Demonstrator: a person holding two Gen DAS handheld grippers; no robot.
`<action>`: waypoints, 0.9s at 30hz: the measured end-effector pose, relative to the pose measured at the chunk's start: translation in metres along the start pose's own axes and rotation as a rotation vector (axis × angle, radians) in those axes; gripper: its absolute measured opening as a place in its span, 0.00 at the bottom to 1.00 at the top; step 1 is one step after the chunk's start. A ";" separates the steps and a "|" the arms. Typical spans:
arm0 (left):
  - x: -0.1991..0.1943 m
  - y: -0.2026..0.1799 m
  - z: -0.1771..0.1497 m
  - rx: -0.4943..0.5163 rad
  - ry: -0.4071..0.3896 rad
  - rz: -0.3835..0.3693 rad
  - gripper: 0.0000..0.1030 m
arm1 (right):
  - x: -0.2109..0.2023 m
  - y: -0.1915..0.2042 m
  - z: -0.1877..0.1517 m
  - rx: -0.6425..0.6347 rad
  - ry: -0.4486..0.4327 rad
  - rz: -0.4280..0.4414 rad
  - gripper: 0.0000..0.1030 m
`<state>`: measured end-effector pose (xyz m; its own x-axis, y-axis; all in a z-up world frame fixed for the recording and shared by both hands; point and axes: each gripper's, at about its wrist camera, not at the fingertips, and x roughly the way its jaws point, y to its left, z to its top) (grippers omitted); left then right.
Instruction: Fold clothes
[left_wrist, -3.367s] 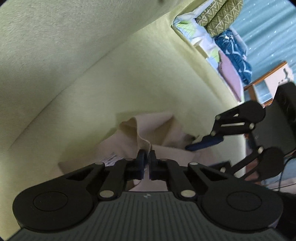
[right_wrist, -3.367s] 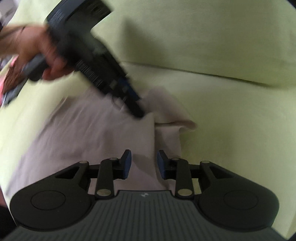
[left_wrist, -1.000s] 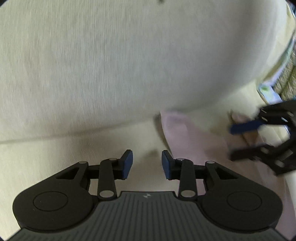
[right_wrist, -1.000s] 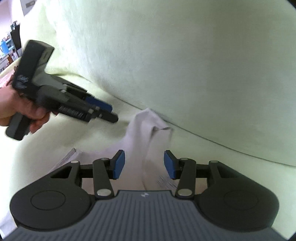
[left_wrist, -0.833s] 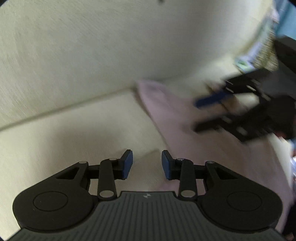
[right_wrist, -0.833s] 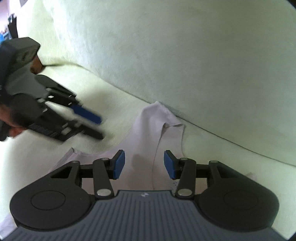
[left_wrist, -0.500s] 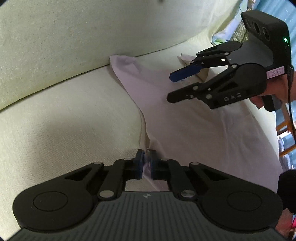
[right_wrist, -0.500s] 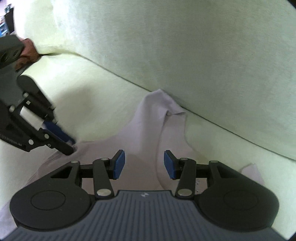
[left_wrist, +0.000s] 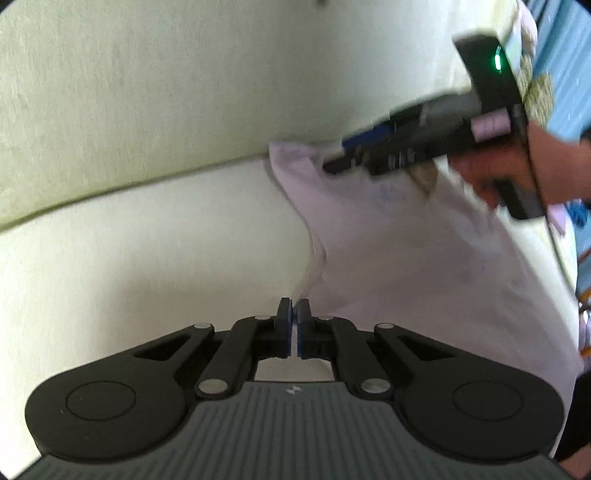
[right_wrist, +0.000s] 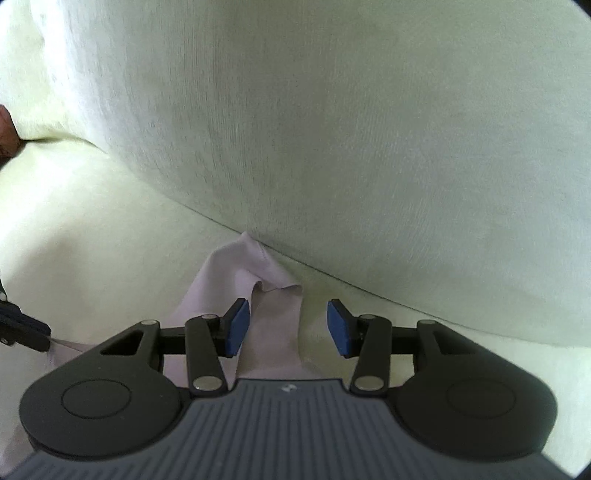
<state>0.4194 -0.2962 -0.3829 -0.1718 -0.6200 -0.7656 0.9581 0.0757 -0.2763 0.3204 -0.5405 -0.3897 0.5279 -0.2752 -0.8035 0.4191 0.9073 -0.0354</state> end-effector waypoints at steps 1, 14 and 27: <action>0.000 0.004 0.005 -0.012 -0.021 -0.004 0.02 | 0.000 -0.002 0.001 0.027 -0.012 0.024 0.39; 0.004 0.016 0.026 -0.008 -0.047 0.011 0.02 | 0.020 -0.021 0.004 0.369 0.019 0.154 0.00; 0.053 0.004 0.076 0.046 -0.094 -0.012 0.30 | 0.000 -0.041 -0.015 0.341 -0.012 0.110 0.24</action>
<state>0.4312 -0.3879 -0.3808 -0.1635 -0.6913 -0.7038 0.9660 0.0327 -0.2565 0.2920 -0.5727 -0.3968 0.5914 -0.1875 -0.7842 0.5808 0.7738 0.2530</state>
